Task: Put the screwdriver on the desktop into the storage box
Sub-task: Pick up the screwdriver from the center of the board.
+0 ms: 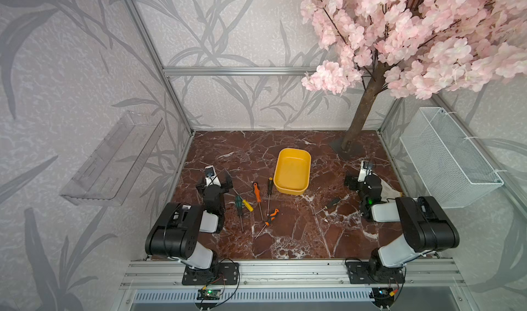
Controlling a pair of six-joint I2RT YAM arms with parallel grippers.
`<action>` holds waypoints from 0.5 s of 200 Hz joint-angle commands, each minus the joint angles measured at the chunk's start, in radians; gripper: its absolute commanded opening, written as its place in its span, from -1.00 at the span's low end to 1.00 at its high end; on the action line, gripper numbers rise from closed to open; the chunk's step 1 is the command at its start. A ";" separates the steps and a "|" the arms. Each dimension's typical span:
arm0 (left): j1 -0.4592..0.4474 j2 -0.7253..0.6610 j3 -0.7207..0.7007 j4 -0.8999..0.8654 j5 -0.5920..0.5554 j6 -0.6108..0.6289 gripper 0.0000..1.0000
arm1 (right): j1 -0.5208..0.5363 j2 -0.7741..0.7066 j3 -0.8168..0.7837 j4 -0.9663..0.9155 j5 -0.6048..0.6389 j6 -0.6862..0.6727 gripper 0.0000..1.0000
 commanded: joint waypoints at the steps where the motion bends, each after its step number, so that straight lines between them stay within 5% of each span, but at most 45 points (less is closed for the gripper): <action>1: 0.004 -0.014 0.012 0.004 0.004 0.002 1.00 | -0.001 0.001 0.018 -0.008 -0.014 -0.009 0.98; 100: 0.004 -0.014 0.011 0.004 0.004 0.001 1.00 | -0.001 0.000 0.018 -0.007 -0.015 -0.009 0.97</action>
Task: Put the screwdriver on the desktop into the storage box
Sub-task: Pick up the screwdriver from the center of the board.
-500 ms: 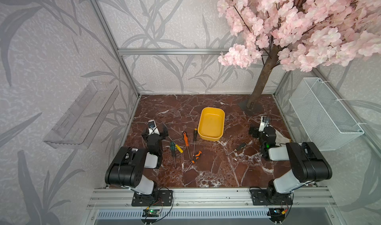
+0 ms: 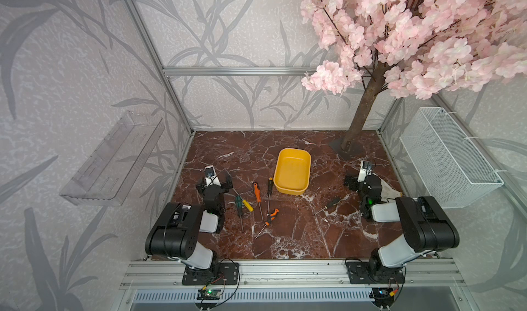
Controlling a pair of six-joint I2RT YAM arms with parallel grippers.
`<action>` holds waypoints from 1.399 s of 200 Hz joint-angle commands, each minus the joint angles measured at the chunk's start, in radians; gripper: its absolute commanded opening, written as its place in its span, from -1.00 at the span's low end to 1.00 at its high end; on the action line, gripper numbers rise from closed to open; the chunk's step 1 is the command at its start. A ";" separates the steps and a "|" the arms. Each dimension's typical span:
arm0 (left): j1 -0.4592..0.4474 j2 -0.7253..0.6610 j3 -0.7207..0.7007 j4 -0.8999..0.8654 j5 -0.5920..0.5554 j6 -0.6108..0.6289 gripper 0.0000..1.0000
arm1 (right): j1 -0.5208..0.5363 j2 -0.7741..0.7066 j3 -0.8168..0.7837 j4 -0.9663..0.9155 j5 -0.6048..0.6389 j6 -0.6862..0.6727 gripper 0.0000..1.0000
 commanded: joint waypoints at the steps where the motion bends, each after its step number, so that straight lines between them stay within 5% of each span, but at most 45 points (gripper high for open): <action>1: 0.004 -0.014 0.011 0.005 0.003 0.002 1.00 | -0.001 0.001 0.018 -0.007 -0.008 -0.009 0.97; 101: 0.004 -0.026 0.018 0.007 -0.021 -0.003 1.00 | -0.001 -0.042 0.014 -0.028 0.065 0.018 0.98; 136: 0.005 -0.131 0.239 -0.483 -0.119 -0.064 1.00 | 0.003 -0.258 0.033 -0.235 0.047 0.015 0.98; 154: 0.015 -0.173 0.334 -0.712 -0.200 -0.270 1.00 | 0.001 -0.387 0.081 -0.439 0.140 0.210 0.98; 174: 0.051 -0.206 0.421 -0.939 -0.119 -0.496 1.00 | -0.010 -0.517 0.165 -0.740 0.078 0.462 0.98; 192: 0.070 -0.238 0.456 -1.031 0.039 -0.559 1.00 | -0.028 -0.586 0.182 -0.867 -0.029 0.637 0.98; 221: 0.065 -0.279 0.481 -1.151 0.259 -0.608 0.97 | -0.052 -0.622 0.218 -0.928 -0.315 0.612 0.75; 280: -0.055 -0.279 0.479 -1.425 0.357 -0.706 0.34 | 0.017 -0.556 0.374 -1.320 -0.384 0.565 0.44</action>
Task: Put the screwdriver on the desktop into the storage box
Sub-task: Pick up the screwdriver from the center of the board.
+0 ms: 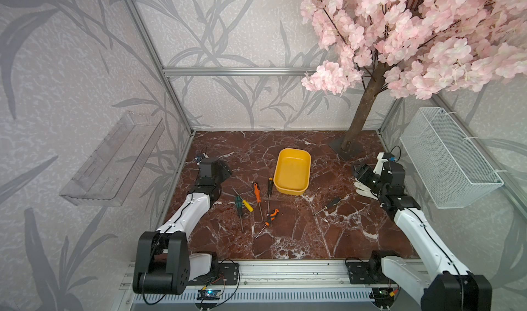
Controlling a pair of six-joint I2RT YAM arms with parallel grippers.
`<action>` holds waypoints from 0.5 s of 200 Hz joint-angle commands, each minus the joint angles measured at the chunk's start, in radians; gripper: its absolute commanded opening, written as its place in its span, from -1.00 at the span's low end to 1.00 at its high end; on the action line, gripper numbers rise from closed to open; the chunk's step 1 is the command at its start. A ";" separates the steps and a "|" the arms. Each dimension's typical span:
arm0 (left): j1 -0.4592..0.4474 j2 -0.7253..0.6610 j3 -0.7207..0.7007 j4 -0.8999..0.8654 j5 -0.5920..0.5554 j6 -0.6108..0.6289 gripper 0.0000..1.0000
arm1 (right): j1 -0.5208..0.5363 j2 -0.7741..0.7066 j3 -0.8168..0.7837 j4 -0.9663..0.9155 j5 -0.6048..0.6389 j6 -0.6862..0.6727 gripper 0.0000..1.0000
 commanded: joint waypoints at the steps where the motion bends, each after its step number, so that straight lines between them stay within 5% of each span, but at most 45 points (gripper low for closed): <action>1: -0.070 -0.017 0.004 -0.176 0.051 -0.068 0.33 | 0.043 0.020 0.038 -0.208 -0.041 -0.012 0.44; 31: -0.179 -0.022 0.033 -0.359 -0.097 -0.128 0.24 | 0.175 0.067 0.060 -0.299 0.049 -0.026 0.42; 100: -0.252 -0.065 -0.081 -0.437 -0.086 -0.217 0.04 | 0.296 0.193 0.101 -0.296 0.117 0.008 0.41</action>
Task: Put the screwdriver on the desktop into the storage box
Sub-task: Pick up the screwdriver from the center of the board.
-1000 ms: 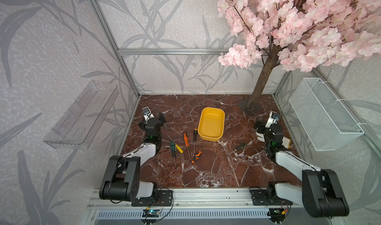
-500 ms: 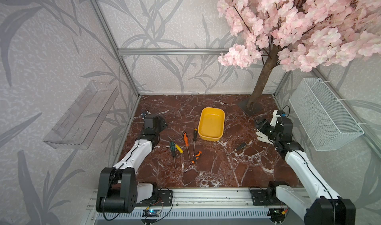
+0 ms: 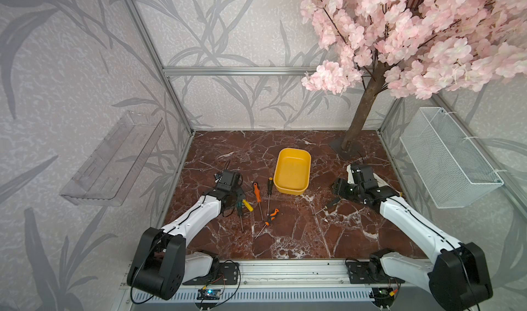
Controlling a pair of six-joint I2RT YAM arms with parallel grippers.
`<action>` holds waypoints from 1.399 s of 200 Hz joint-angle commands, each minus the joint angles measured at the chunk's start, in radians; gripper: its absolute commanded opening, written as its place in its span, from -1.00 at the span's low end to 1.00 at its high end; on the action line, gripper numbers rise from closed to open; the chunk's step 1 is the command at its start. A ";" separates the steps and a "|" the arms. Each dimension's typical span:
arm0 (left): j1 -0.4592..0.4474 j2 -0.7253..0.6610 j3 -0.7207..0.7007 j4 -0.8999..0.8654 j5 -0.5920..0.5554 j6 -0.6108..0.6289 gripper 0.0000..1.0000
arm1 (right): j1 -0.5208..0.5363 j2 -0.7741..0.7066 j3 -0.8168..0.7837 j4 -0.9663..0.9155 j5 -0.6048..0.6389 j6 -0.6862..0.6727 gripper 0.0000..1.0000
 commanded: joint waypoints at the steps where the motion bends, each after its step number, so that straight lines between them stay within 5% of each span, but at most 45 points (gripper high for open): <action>1: -0.019 -0.050 -0.029 -0.062 -0.036 -0.030 0.04 | 0.010 0.023 0.047 -0.020 0.035 0.010 0.41; 154: -0.106 0.061 -0.103 -0.010 -0.028 -0.037 -0.29 | 0.016 0.016 0.010 -0.025 0.081 0.046 0.40; 190: -0.106 0.080 -0.075 -0.029 -0.053 -0.011 -0.55 | 0.016 -0.010 0.003 -0.035 0.098 0.046 0.40; 222: -0.106 0.063 0.010 -0.092 -0.080 0.023 -0.81 | 0.016 -0.016 -0.005 -0.043 0.104 0.041 0.41; 280: -0.109 0.102 0.318 -0.133 -0.001 0.142 -0.89 | 0.016 -0.012 -0.006 -0.043 0.087 0.046 0.41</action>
